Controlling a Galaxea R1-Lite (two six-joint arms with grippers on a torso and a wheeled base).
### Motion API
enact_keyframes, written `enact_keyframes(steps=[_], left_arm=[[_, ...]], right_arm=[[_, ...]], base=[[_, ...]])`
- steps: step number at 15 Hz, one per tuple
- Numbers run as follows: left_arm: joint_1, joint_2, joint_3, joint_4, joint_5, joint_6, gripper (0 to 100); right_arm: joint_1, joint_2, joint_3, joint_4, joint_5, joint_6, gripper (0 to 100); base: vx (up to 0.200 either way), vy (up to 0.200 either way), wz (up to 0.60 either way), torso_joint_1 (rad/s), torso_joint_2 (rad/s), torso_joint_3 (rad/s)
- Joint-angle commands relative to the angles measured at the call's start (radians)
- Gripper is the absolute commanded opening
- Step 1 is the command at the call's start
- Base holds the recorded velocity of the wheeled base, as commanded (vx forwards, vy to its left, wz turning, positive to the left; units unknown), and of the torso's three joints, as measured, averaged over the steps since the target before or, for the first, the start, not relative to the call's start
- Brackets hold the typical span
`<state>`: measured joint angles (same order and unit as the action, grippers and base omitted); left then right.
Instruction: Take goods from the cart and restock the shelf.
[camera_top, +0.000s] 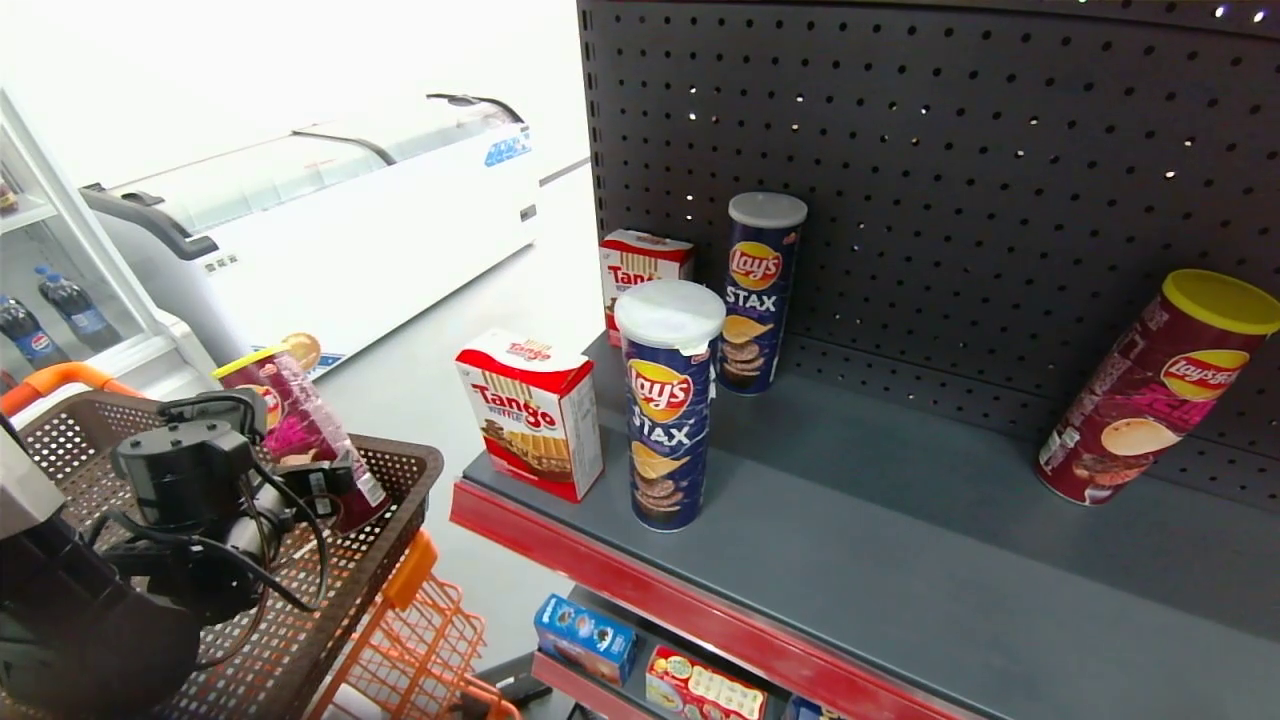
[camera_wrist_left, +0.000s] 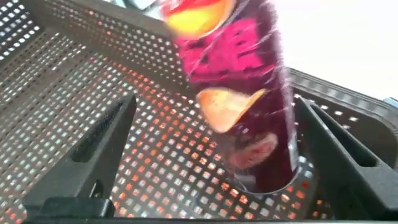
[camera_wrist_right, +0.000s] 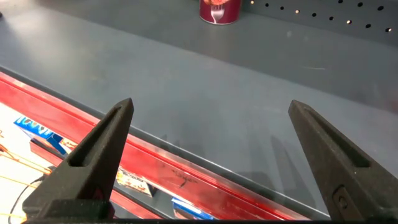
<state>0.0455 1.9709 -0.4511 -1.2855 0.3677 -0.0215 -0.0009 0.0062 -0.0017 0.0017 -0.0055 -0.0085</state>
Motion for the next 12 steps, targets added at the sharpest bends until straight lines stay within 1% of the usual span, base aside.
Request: enact_keyframes(steps=[1,2,4,6,8,9,12], left_arm=[[-0.009,0.003,-0.005,0.000,0.000,-0.003,100],[-0.010,0.003,-0.006,-0.001,0.000,-0.005,100],[-0.009,-0.003,-0.032,-0.001,-0.001,-0.021,100],[-0.001,-0.006,-0.060,0.002,-0.001,-0.026,100],[0.008,-0.004,-0.090,0.014,-0.001,-0.077,100],[0.008,-0.004,-0.095,0.017,-0.003,-0.092,100],[0.000,0.002,-0.095,0.015,-0.009,-0.092,100]], right_arm=[[0.001,0.001,0.000,0.000,-0.001,-0.001,100],[0.001,0.001,0.000,0.000,0.001,-0.001,100],[0.001,0.001,0.000,0.000,-0.001,-0.001,100],[0.001,0.001,0.000,0.000,0.001,-0.001,100],[0.001,0.001,0.000,0.000,-0.001,-0.001,100],[0.001,0.001,0.000,0.000,-0.001,-0.001,100],[0.001,0.001,0.000,0.000,-0.001,-0.001,100]], base=[[0.000,0.000,0.00,0.000,0.00,0.000],[0.000,0.000,0.00,0.000,0.00,0.000],[0.000,0.000,0.00,0.000,0.00,0.000],[0.000,0.000,0.00,0.000,0.00,0.000],[0.000,0.000,0.00,0.000,0.00,0.000],[0.000,0.000,0.00,0.000,0.00,0.000],[0.000,0.000,0.00,0.000,0.00,0.000]])
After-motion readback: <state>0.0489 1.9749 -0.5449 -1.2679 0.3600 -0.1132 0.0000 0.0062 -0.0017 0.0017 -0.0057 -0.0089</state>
